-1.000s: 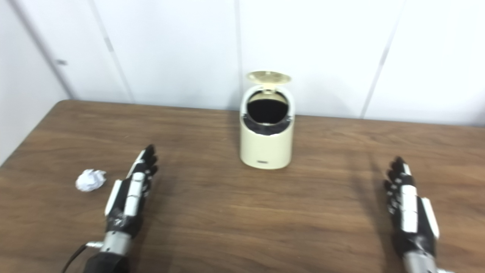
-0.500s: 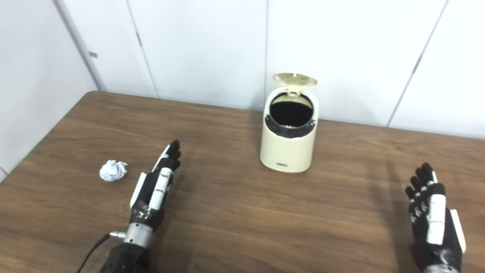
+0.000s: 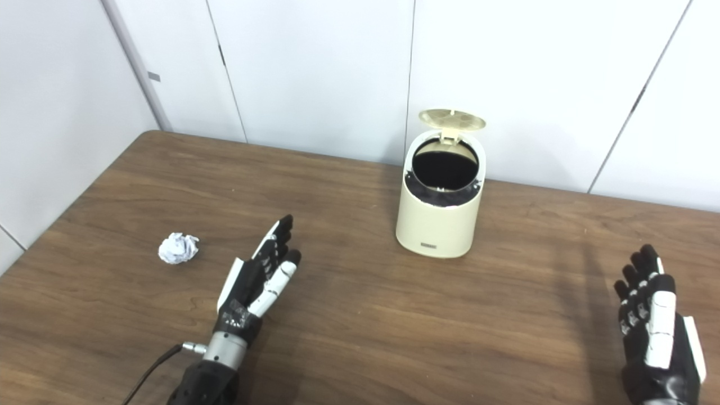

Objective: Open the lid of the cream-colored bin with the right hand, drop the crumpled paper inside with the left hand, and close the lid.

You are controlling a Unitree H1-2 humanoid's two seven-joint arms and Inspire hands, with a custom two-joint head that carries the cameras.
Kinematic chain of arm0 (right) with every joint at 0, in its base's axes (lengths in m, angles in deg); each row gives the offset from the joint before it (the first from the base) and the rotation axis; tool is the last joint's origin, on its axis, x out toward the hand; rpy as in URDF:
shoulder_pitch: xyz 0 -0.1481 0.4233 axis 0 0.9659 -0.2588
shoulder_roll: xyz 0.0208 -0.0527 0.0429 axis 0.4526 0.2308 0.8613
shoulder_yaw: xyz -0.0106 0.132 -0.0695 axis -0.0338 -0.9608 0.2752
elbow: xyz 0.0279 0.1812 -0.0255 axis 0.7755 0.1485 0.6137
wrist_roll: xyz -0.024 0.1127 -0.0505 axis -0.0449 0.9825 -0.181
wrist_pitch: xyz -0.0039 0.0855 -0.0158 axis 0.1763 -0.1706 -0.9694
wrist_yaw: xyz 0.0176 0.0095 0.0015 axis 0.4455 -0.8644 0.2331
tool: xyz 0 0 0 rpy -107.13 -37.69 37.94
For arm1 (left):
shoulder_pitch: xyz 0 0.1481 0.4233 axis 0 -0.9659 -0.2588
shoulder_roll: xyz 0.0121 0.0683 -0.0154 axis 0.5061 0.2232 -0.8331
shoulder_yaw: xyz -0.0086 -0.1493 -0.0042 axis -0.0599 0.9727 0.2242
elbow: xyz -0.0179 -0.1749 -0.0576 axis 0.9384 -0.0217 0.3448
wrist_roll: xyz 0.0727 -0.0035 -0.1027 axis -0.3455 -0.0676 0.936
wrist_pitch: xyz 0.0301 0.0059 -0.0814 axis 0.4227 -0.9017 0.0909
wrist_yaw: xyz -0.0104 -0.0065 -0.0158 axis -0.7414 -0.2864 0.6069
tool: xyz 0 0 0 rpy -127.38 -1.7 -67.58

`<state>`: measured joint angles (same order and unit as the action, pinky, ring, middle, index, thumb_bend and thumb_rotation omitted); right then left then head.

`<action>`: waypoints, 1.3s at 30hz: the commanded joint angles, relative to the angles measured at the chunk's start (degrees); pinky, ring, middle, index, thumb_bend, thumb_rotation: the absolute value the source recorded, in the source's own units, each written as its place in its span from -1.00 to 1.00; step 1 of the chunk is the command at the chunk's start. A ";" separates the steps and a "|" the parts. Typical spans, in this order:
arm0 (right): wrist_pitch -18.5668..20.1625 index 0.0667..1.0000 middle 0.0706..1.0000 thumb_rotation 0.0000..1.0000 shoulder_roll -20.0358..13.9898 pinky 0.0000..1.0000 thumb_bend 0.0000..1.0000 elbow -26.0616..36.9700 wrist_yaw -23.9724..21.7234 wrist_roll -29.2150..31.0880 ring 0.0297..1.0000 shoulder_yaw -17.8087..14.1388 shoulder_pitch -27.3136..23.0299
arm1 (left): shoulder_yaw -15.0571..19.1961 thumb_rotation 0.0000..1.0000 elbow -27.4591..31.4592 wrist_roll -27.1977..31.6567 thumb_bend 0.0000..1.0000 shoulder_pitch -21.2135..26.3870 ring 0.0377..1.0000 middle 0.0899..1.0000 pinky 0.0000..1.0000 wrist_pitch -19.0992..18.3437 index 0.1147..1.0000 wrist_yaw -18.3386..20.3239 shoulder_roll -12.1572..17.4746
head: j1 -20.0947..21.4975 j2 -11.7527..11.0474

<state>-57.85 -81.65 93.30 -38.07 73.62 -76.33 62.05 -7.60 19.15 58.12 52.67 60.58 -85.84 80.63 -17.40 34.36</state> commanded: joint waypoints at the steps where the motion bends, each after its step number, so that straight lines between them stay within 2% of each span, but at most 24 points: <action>1: -0.92 0.96 1.00 1.00 -0.07 1.00 -0.11 2.36 0.27 0.00 1.00 -0.07 -1.27 | 0.25 0.14 2.97 -1.73 0.19 0.59 0.96 0.97 0.94 -1.28 0.97 -0.93 0.75 | 0.07 0.03; 2: -0.80 0.97 1.00 1.00 -0.10 1.00 -0.10 2.44 0.30 -0.17 1.00 0.00 -1.26 | 0.46 0.05 3.89 -2.29 0.21 0.77 0.95 0.96 0.93 -2.05 0.95 -0.91 1.10 | 0.13 0.03; 6: -0.46 0.97 1.00 1.00 -0.02 1.00 -0.09 2.75 0.51 -0.27 1.00 -0.03 -1.24 | 1.30 -0.10 7.79 -3.82 0.27 1.70 0.95 0.94 0.92 -5.32 0.94 -0.72 2.50 | 0.13 0.03; 10: -0.35 0.97 1.00 1.00 0.31 1.00 -0.12 2.71 0.62 0.11 1.00 -0.01 -1.31 | 2.95 -0.27 12.27 -7.78 0.32 4.52 0.84 0.86 0.79 -8.76 0.89 -1.02 5.32 | 0.12 -0.08; 13: -0.77 0.97 1.00 1.00 0.39 1.00 -0.14 2.23 0.29 0.63 1.00 -0.01 -1.23 | 3.82 -0.38 14.48 -10.32 0.44 6.50 0.85 0.87 0.82 -11.46 0.89 -0.28 8.02 | 0.11 -0.07; 18: -1.54 0.98 1.00 1.00 0.30 1.00 -0.12 1.36 -0.35 0.91 1.00 0.09 -0.90 | 4.42 -0.39 16.81 -16.19 0.62 9.04 0.86 0.86 0.84 -15.77 0.87 1.43 13.51 | 0.09 -0.06; 23: -2.18 1.00 1.00 1.00 0.00 1.00 -0.11 0.43 -0.80 0.34 1.00 0.28 -0.92 | 6.29 -0.42 17.85 -16.52 0.67 11.13 0.90 0.90 0.84 -20.02 0.87 4.04 18.88 | 0.18 -0.28; 26: -2.00 0.99 1.00 1.00 0.23 1.00 -0.12 0.32 -0.58 0.33 1.00 0.13 -0.98 | 7.76 -0.41 16.54 -15.71 0.71 12.20 0.89 0.89 0.81 -20.44 0.84 4.67 21.22 | 0.25 -0.47; 30: -1.93 0.98 1.00 1.00 0.42 1.00 -0.11 0.31 -0.48 0.43 1.00 0.07 -1.12 | 8.77 -0.48 14.05 -15.62 0.70 12.59 0.92 0.89 0.89 -19.74 0.76 5.41 24.44 | 0.41 -0.62; 34: -2.17 0.98 1.00 1.00 0.24 1.00 -0.13 0.28 -0.56 0.32 1.00 0.02 -1.19 | 8.34 -0.47 12.33 -18.08 0.73 12.19 0.94 0.88 0.90 -20.60 0.75 6.64 28.36 | 0.35 -0.63; 36: -1.89 0.99 1.00 1.00 0.31 1.00 -0.15 0.54 -0.39 0.42 1.00 -0.10 -1.27 | 7.82 -0.44 12.42 -20.23 0.76 11.77 0.96 0.88 0.92 -22.38 0.76 7.79 29.85 | 0.22 -0.69; 39: -1.72 0.98 1.00 1.00 0.21 1.00 -0.16 0.73 -0.46 0.56 1.00 -0.14 -1.31 | 6.48 -0.38 13.67 -23.43 0.78 11.23 0.94 0.90 0.81 -26.82 0.76 11.13 32.59 | 0.18 -0.69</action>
<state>-57.31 -81.04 92.52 -38.46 73.92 -76.06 62.17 -1.27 30.96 36.51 63.43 34.94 -75.52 110.75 -17.23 33.66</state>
